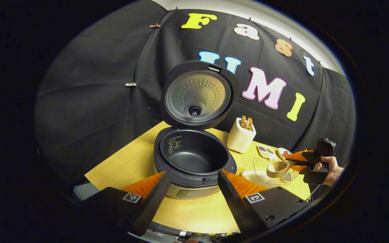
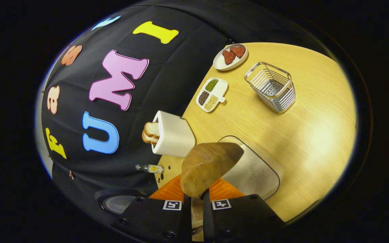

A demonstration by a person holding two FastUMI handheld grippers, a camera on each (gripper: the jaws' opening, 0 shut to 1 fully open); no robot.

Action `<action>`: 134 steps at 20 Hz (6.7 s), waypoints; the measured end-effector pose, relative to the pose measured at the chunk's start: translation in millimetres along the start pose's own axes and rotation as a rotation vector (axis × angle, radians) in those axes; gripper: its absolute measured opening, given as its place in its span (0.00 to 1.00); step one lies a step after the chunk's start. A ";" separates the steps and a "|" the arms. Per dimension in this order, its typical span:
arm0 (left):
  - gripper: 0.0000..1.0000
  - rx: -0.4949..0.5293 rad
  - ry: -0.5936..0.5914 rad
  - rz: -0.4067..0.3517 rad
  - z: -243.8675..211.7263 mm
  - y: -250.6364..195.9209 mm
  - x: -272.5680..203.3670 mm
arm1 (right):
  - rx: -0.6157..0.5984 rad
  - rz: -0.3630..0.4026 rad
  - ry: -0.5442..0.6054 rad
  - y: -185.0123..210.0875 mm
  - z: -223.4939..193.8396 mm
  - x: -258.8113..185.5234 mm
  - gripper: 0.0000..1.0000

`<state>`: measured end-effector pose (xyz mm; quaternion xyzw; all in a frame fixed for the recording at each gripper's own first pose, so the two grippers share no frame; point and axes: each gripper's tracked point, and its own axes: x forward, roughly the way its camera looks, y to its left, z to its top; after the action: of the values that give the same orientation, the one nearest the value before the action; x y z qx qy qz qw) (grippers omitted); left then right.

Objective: Close the left gripper, press the button to open the rice cooker; take a wooden spoon from the chopstick holder with the right hand, scoop a spoonful of rice and pour it into the rice cooker, then put the wooden spoon back into the chopstick holder.

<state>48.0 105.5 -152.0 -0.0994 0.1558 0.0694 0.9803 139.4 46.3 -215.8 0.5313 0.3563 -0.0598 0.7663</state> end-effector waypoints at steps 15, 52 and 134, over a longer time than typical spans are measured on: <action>0.95 -0.017 -0.083 0.114 36.6 46.9 -20.0 | -0.074 0.206 0.231 148.4 -119.9 14.8 0.18; 0.96 -0.096 -0.034 0.187 5.8 113.5 -23.9 | -1.355 0.495 0.084 191.9 -299.1 70.8 0.12; 0.95 0.284 -0.489 0.204 224.2 -112.8 20.0 | -0.539 -0.295 -0.455 -131.1 233.8 -31.9 0.71</action>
<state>151.0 46.6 70.0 0.0744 -0.0674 0.1668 0.9809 167.0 -219.4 -255.1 0.2268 0.2528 -0.1899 0.9212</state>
